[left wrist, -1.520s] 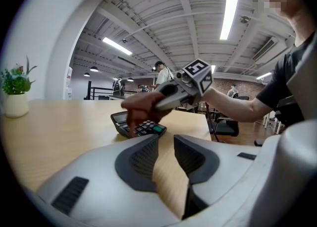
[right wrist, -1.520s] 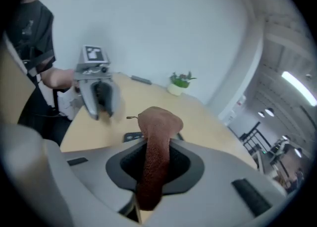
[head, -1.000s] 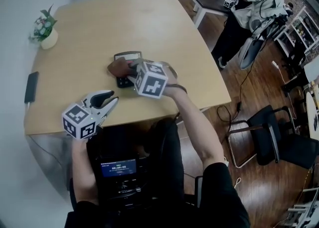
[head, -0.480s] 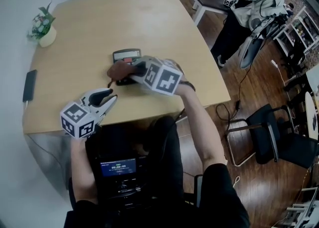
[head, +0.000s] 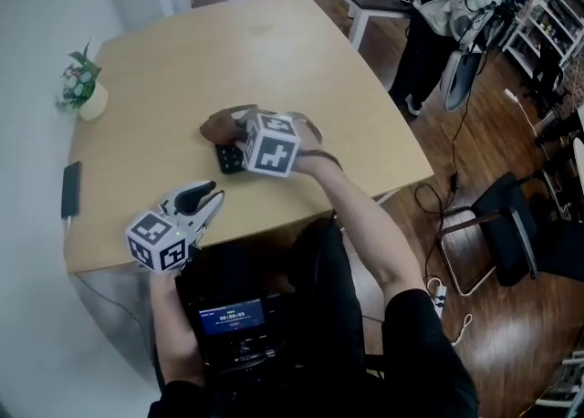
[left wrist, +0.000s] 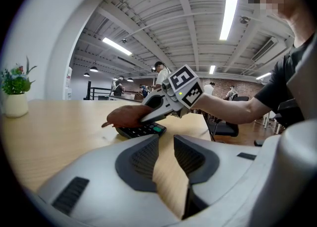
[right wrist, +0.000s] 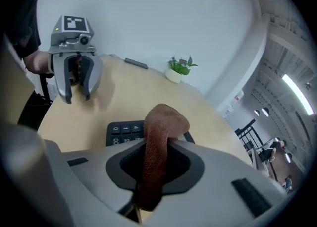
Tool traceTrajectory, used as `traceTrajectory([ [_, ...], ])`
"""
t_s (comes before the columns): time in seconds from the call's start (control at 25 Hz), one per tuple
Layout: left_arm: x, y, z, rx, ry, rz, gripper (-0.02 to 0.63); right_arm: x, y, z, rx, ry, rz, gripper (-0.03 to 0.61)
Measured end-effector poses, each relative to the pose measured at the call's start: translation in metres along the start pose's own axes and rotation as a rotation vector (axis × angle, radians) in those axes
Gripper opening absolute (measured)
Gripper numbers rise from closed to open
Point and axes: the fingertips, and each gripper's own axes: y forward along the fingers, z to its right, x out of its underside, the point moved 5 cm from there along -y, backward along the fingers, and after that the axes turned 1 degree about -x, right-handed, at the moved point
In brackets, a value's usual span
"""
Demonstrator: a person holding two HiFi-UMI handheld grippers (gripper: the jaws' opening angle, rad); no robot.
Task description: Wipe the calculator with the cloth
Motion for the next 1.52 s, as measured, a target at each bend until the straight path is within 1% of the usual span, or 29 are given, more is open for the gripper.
traceTrajectory([
  [0.12, 0.000, 0.001, -0.001, -0.001, 0.001, -0.001, 0.110, 0.001, -0.010, -0.022, -0.035, -0.055, 0.009, 0.061],
  [0.24, 0.000, 0.001, -0.003, -0.002, 0.003, -0.010, 0.109, 0.005, -0.022, -0.048, -0.089, -0.101, 0.033, 0.061],
  [0.4, 0.001, 0.003, -0.004, 0.000, 0.002, -0.018, 0.096, 0.022, -0.038, -0.080, -0.185, -0.185, 0.024, 0.063],
  [0.48, -0.001, 0.010, 0.001, 0.019, 0.010, -0.017, 0.086, 0.035, -0.050, -0.083, -0.210, -0.178, 0.019, 0.061],
  [0.52, -0.002, 0.016, 0.004, 0.036, 0.021, -0.019, 0.086, 0.041, -0.058, -0.077, -0.202, -0.145, 0.030, 0.062],
  [0.6, -0.007, 0.031, 0.011, 0.072, 0.050, -0.028, 0.087, 0.051, -0.072, -0.052, -0.140, -0.025, 0.078, 0.061],
  [0.64, -0.009, 0.038, 0.013, 0.086, 0.063, -0.036, 0.094, 0.055, -0.078, -0.034, -0.087, 0.050, 0.108, 0.061],
  [0.72, -0.010, 0.052, 0.015, 0.103, 0.084, -0.068, 0.108, 0.060, -0.086, 0.004, 0.051, 0.186, 0.156, 0.062],
  [0.76, -0.010, 0.058, 0.016, 0.106, 0.098, -0.094, 0.119, 0.062, -0.087, 0.021, 0.120, 0.234, 0.166, 0.063],
  [0.8, -0.009, 0.063, 0.018, 0.106, 0.117, -0.124, 0.121, 0.062, -0.086, 0.035, 0.173, 0.265, 0.173, 0.061],
  [0.84, -0.007, 0.066, 0.019, 0.104, 0.137, -0.152, 0.121, 0.060, -0.082, 0.046, 0.206, 0.280, 0.183, 0.061],
  [0.88, -0.006, 0.068, 0.021, 0.099, 0.153, -0.172, 0.121, 0.057, -0.076, 0.053, 0.219, 0.281, 0.198, 0.063],
  [0.92, -0.005, 0.069, 0.022, 0.093, 0.161, -0.184, 0.121, 0.052, -0.068, 0.058, 0.215, 0.274, 0.213, 0.063],
  [1.0, -0.005, 0.070, 0.023, 0.087, 0.153, -0.179, 0.121, 0.047, -0.048, 0.060, 0.172, 0.240, 0.215, 0.063],
  [1.16, -0.012, 0.064, 0.021, 0.083, 0.080, -0.098, 0.121, 0.053, -0.022, 0.038, 0.062, 0.128, 0.121, 0.063],
  [1.24, -0.014, 0.062, 0.019, 0.080, 0.063, -0.077, 0.118, 0.056, -0.025, 0.021, 0.017, 0.088, 0.098, 0.063],
  [1.4, -0.014, 0.060, 0.018, 0.079, 0.059, -0.069, 0.118, 0.063, -0.042, -0.009, -0.047, 0.031, 0.074, 0.063],
  [1.52, -0.015, 0.059, 0.017, 0.081, 0.043, -0.046, 0.118, 0.071, -0.056, -0.040, -0.103, -0.072, 0.039, 0.063],
])
